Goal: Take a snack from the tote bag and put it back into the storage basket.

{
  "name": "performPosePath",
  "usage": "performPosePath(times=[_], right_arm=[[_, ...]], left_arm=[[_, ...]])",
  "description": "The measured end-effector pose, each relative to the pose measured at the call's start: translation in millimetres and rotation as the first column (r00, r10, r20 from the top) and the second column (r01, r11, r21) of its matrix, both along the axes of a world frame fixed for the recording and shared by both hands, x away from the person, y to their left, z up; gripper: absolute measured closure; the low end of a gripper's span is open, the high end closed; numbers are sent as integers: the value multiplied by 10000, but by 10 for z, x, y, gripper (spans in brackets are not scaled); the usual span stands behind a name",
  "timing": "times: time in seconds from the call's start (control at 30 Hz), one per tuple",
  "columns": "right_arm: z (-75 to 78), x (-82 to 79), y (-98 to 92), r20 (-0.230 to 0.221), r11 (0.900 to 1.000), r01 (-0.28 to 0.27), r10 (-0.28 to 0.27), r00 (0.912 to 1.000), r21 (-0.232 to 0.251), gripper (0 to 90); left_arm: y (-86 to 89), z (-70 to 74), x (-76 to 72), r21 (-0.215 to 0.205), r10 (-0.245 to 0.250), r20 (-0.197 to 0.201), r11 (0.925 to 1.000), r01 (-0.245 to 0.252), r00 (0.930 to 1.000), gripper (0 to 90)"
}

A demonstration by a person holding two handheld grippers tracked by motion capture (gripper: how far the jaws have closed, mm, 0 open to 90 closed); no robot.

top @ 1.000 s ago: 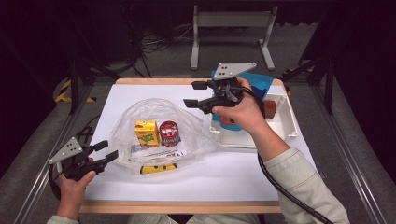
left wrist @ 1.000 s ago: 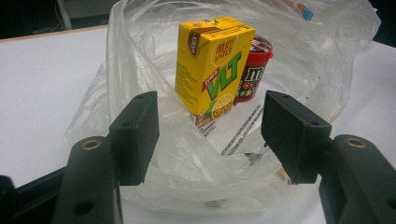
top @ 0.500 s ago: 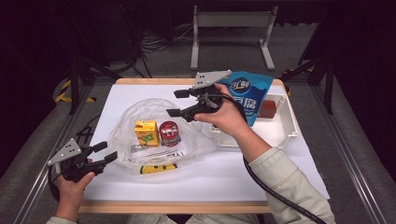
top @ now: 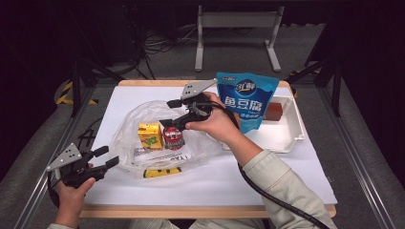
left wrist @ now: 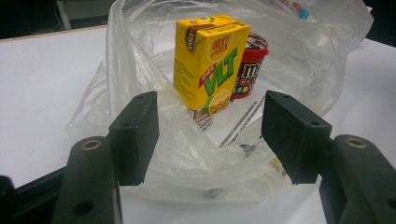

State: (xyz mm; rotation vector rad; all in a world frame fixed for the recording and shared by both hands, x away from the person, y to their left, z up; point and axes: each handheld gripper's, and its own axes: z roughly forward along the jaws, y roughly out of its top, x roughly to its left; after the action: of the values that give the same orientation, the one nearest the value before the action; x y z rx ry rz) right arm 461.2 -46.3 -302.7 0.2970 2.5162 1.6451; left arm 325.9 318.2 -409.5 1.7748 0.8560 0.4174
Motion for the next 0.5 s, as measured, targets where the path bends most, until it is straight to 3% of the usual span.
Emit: performPosePath(times=[0.5], right_arm=[[-297,73,263,-214,9972,-392,379,9991,-636,250]], left_arm=[[6,8,28,-82,-8,59,10000,8,10000,374]])
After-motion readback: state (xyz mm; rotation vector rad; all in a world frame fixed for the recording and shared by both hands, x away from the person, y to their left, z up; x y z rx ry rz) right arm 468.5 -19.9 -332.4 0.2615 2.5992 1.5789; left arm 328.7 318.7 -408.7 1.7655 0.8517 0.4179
